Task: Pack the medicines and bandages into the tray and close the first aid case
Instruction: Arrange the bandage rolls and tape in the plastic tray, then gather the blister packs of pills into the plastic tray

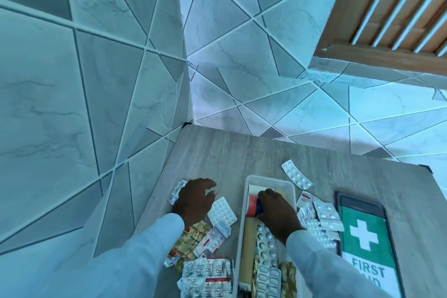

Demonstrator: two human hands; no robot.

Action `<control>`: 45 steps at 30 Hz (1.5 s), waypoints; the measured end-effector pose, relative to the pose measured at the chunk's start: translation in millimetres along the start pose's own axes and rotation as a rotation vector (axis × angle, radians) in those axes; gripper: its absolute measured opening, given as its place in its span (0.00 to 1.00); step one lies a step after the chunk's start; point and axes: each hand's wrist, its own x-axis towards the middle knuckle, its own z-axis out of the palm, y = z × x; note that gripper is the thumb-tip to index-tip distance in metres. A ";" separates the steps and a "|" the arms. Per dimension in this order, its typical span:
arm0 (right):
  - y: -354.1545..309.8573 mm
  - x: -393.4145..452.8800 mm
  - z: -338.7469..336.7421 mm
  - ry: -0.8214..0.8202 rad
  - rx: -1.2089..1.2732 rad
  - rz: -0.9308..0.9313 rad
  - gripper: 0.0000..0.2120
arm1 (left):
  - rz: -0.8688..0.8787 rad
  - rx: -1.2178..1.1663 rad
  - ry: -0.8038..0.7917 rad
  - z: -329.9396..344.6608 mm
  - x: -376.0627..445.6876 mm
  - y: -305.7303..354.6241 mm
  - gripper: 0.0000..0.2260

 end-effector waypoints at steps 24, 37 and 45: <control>79.4 -207.9 3.1 0.404 0.439 0.624 0.13 | 0.329 -0.011 -0.157 56.0 -63.4 97.4 0.12; 171.0 -291.6 -20.9 0.260 0.702 0.583 0.13 | 0.125 0.083 -0.124 130.2 -108.2 195.4 0.15; 153.8 -247.8 -21.2 -0.021 0.655 0.378 0.24 | 0.060 0.086 -0.190 158.5 -100.0 210.1 0.25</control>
